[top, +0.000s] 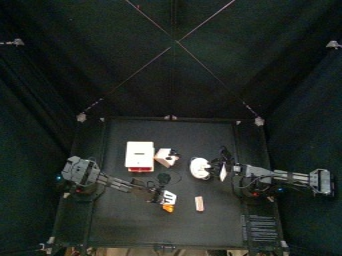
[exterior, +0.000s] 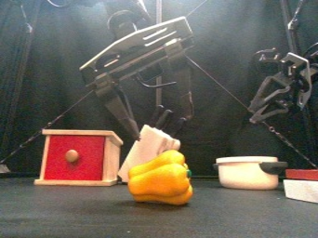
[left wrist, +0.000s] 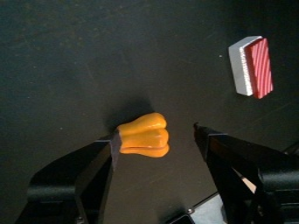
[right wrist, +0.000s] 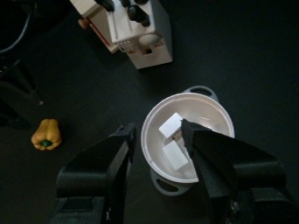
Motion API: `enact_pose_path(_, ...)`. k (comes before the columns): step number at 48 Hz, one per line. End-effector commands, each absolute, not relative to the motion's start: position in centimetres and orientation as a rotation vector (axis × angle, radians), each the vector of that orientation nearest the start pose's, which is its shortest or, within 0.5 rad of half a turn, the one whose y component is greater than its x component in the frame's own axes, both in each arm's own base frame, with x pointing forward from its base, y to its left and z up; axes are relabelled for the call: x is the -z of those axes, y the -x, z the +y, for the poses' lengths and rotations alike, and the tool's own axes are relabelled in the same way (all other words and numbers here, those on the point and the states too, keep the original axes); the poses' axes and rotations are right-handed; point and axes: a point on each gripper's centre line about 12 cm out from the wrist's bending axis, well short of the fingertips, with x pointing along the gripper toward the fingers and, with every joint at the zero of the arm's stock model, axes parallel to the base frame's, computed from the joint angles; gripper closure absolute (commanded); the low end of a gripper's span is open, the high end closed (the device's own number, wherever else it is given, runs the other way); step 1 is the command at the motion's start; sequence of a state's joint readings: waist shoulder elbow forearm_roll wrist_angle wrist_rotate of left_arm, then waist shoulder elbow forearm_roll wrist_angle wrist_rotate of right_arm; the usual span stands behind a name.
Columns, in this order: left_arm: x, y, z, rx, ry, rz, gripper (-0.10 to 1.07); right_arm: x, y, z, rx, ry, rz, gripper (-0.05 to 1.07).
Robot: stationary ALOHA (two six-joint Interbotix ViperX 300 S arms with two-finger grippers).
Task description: Grab cleaver
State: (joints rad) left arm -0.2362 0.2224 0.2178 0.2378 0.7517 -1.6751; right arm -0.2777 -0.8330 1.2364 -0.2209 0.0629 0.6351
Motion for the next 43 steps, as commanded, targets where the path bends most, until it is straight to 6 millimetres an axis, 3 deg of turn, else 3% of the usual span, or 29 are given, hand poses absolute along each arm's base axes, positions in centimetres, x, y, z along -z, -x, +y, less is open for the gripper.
enact_pose_path(1,-19.1,-43.3,-7.9,-0.746,1.088,0.894,0.00,-21.4,-19.7,-5.8,0.370,-0.461,0.365,0.21)
enact_pose_path(5,-19.9,-43.1,-7.1,-0.718,1.018,0.868,0.00,-21.6,-19.8,-5.8,0.367,-0.459,0.359,0.21)
enact_pose_path(17,-24.7,-41.8,-3.2,-0.634,0.803,0.751,0.00,-22.7,-20.3,-5.8,0.342,-0.424,0.309,0.21)
enact_pose_path(26,-26.8,-40.4,-1.5,-0.578,0.677,0.696,0.01,-23.9,-21.1,-5.5,0.297,-0.399,0.239,0.20)
enact_pose_path(36,-28.1,-38.9,-0.4,-0.510,0.571,0.626,0.08,-24.8,-22.1,-4.9,0.243,-0.406,0.188,0.21)
enact_pose_path(43,-29.2,-36.6,-0.4,-0.408,0.490,0.542,0.19,-24.5,-23.4,-4.4,0.218,-0.455,0.206,0.21)
